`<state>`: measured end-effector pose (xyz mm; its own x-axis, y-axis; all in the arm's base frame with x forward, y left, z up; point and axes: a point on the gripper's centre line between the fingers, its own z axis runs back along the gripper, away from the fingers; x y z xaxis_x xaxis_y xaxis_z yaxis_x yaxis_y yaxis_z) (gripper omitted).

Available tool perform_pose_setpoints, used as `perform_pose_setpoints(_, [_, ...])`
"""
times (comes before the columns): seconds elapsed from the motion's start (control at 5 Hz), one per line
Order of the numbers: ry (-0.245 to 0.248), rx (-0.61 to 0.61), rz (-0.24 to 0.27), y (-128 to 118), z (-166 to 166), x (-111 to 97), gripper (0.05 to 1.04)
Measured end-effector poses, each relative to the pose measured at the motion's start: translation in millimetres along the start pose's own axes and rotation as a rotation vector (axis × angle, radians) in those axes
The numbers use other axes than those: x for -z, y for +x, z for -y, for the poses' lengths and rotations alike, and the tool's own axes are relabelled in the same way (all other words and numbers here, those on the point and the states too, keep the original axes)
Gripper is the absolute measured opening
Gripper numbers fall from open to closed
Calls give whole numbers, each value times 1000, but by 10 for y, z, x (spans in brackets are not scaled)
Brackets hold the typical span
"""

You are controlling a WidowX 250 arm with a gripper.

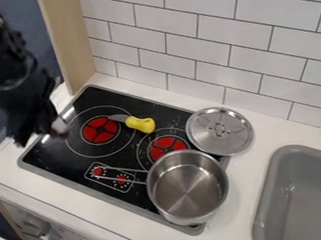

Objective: Moved the brown thing from the back left to the front left of the stove

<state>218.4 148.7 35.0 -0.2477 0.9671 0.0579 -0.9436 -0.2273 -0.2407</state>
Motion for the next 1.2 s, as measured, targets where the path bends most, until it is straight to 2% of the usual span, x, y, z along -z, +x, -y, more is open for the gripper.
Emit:
perform_pose_setpoints(0.2, [58,12,11,30,-77,193,102])
perform_pose_setpoints(0.4, [94,12,19,52,-109,271,102])
perform_pose_setpoints(0.8, [119,15,17,69,-122,379,102])
perform_pose_setpoints(1.0, [148,13,21,82,-146,429,141])
perform_pose_setpoints(1.2, [114,-28,0,82,-179,372,352])
